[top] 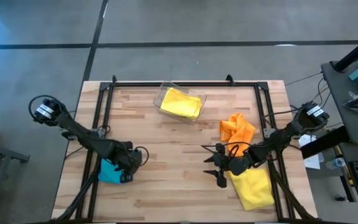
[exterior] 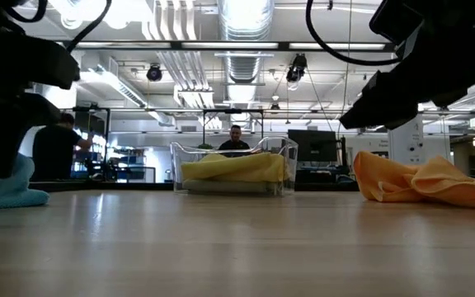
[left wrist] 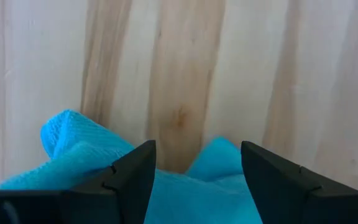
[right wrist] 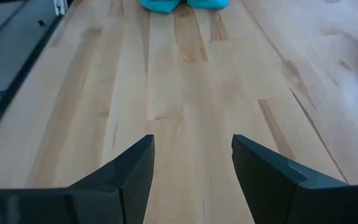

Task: Fold microfiber towels
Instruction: Fold the blue microfiber cloth

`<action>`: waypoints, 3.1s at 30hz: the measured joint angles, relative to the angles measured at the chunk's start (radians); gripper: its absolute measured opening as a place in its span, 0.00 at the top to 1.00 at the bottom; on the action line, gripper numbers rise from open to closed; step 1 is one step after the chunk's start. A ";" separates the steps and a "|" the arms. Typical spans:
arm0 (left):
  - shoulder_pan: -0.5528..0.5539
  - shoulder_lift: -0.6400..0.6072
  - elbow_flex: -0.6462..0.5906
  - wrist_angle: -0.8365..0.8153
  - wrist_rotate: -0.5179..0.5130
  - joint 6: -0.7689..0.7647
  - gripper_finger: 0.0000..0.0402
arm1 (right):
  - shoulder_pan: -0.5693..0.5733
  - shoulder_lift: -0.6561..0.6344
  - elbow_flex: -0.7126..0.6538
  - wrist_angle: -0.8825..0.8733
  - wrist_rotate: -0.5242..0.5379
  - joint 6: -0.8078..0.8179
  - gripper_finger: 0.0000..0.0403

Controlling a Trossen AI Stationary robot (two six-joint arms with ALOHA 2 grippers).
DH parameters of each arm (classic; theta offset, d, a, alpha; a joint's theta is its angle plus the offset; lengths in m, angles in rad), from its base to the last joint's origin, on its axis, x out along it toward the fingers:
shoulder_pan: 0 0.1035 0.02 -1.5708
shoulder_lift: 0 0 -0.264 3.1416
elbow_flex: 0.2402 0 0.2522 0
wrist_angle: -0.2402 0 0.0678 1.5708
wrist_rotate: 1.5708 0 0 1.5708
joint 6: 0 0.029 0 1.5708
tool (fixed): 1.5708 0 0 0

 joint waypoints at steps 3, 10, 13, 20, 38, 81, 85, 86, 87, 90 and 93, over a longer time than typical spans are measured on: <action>-0.015 -0.022 -0.005 0.002 -0.004 -0.006 0.45 | 0.000 0.008 0.000 0.000 0.000 0.013 0.49; -0.077 -0.029 -0.026 0.004 -0.007 -0.112 0.45 | 0.000 0.003 0.000 0.000 -0.001 0.042 0.49; -0.097 -0.030 -0.025 0.004 -0.013 -0.147 0.45 | 0.000 0.003 0.000 0.000 -0.001 0.042 0.49; -0.103 -0.030 -0.022 -0.018 -0.004 -0.158 0.45 | 0.000 0.003 0.000 0.000 -0.001 0.048 0.49; -0.104 -0.033 0.136 -0.145 0.006 -0.121 0.45 | 0.000 0.003 0.000 0.000 0.000 0.050 0.49; -0.442 0.135 0.052 -0.091 0.019 -0.529 0.52 | 0.002 0.002 0.001 0.044 -0.001 0.068 0.49; -0.441 0.167 0.038 -0.090 0.013 -0.528 0.52 | 0.002 0.002 0.001 0.052 0.000 0.054 0.49; -0.441 0.175 0.036 -0.089 0.012 -0.523 0.52 | 0.002 0.002 0.001 0.053 0.000 0.054 0.49; -0.441 0.183 0.033 -0.087 0.011 -0.517 0.53 | 0.002 0.002 0.001 0.052 0.000 0.054 0.49; -0.440 0.196 0.031 -0.086 0.009 -0.496 0.57 | 0.002 0.002 0.001 0.053 0.000 0.052 0.49; -0.431 0.198 0.031 -0.092 0.007 -0.474 0.66 | 0.002 0.002 0.001 0.053 0.000 0.052 0.49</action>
